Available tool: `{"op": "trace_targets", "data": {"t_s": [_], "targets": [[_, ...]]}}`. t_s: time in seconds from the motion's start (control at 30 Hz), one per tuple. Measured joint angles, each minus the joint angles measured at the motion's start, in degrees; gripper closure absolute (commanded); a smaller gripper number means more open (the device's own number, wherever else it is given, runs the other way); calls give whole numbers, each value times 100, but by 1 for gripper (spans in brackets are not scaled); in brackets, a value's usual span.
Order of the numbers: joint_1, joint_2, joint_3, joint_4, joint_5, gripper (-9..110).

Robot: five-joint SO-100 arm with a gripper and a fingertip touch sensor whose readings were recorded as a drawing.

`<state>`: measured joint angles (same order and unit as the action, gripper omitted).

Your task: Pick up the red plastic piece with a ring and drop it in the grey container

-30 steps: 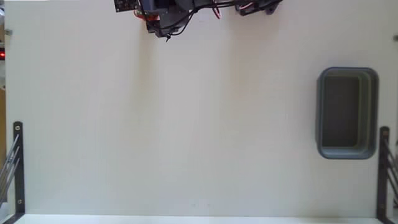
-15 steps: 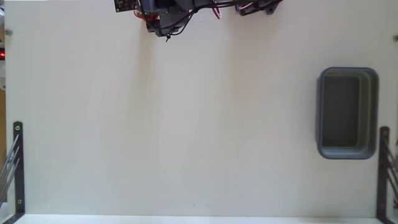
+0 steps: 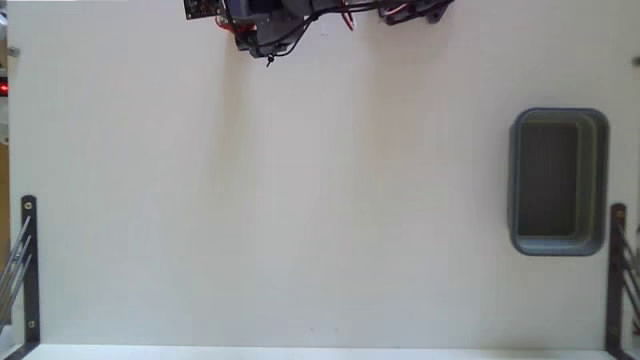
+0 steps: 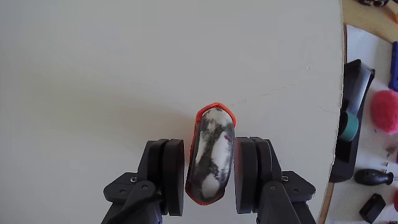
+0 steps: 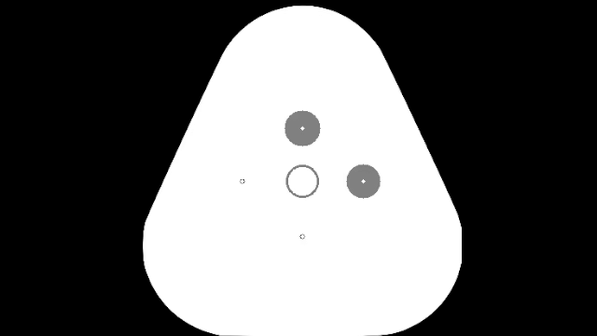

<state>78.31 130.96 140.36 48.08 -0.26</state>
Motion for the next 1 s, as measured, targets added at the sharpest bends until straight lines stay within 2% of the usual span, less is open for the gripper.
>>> {"op": "trace_targets", "data": {"t_s": [1.0], "targets": [[0, 0, 0, 0, 0, 63]]}}
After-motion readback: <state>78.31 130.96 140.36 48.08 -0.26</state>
